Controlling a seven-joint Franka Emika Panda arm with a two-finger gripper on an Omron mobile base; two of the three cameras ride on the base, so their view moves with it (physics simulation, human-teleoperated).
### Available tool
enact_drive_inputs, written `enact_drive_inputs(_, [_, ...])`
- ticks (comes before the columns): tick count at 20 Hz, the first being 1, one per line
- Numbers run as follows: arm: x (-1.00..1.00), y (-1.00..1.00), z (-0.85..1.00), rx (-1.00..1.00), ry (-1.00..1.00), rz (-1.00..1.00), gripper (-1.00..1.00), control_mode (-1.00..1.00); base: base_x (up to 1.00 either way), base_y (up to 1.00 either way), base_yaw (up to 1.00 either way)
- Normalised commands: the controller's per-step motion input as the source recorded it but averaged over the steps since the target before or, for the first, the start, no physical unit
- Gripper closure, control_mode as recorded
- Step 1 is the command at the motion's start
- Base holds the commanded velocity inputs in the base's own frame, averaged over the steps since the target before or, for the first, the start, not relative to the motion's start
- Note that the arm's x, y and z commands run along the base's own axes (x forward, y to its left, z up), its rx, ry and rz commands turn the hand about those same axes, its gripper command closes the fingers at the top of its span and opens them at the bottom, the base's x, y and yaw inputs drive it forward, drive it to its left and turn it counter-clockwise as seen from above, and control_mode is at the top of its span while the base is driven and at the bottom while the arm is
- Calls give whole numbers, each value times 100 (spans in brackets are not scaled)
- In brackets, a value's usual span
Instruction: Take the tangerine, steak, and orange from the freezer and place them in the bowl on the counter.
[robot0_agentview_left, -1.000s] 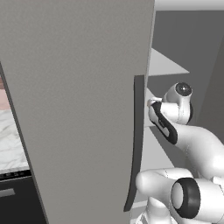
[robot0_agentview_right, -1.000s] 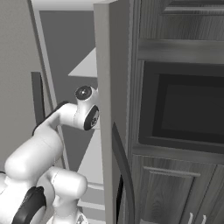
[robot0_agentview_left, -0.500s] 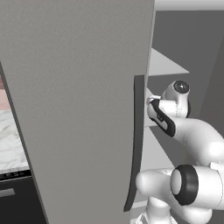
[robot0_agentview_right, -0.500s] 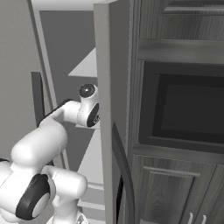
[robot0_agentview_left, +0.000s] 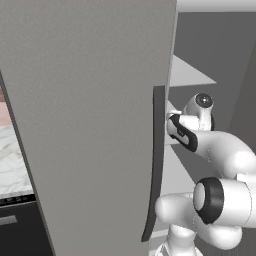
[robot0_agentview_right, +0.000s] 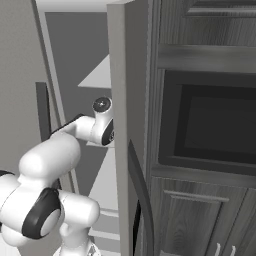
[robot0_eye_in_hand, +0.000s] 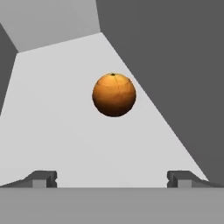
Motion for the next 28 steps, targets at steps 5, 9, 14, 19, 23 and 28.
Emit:
enact_drive_inputs(5, [6, -1, -11, 0, 0, -1, -100, -100, 0, 0, 0])
enact_drive_inputs(9, [11, -3, 0, 0, 0, -1, -100, -100, 0, 0, 0])
enact_drive_inputs(14, [28, -6, 0, 0, 0, -5, -100, -100, 0, 0, 0])
enact_drive_inputs(19, [29, -11, 0, 0, 1, -4, -100, -100, 0, 0, 0])
enact_drive_inputs(23, [25, -11, 0, 0, 1, -3, -100, -100, 0, 0, 0])
enact_drive_inputs(28, [17, -11, -4, 0, 1, -2, -100, -100, 0, 0, 0])
